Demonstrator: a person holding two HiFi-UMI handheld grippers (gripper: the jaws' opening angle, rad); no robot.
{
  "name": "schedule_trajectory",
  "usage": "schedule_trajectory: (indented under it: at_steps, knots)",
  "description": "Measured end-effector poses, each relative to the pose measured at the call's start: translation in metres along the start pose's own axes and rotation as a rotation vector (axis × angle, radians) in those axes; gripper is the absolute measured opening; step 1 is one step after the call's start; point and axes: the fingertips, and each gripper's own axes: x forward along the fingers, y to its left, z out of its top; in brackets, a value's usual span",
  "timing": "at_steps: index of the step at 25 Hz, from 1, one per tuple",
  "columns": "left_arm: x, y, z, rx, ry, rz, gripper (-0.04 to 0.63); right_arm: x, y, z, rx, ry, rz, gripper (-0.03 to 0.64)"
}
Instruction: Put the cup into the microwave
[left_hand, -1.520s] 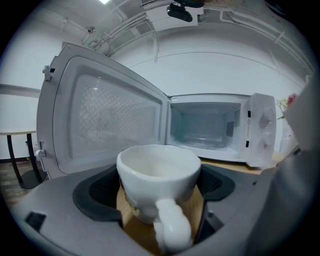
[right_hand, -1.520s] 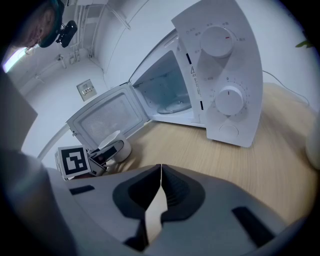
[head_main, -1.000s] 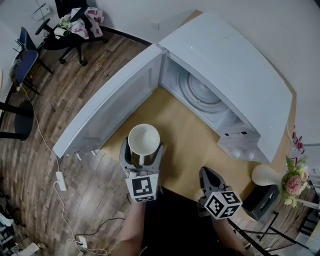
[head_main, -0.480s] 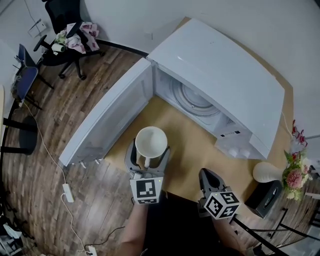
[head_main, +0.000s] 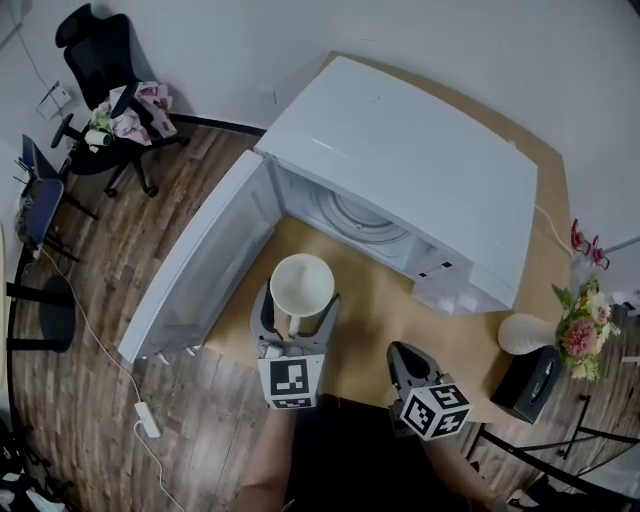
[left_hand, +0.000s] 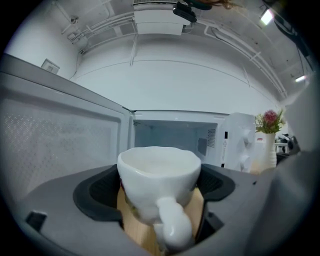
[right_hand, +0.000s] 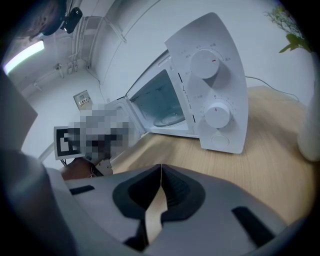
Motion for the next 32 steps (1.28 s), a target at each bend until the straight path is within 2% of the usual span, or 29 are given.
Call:
schedule_trajectory:
  at_steps: [13,25,32]
  knots:
    - [0.040,-0.023,0.026,0.025,-0.025,-0.087,0.454,-0.003,-0.010,0.002,0.012,-0.009,-0.009,-0.006]
    - [0.076,-0.028,0.038,0.018,-0.021,-0.113,0.454,0.006,-0.014,0.016,0.002,-0.022,0.013,-0.006]
    - [0.102,-0.031,0.040,0.040,-0.014,-0.133,0.454,0.011,-0.015,0.023,-0.073,-0.027,0.005,-0.006]
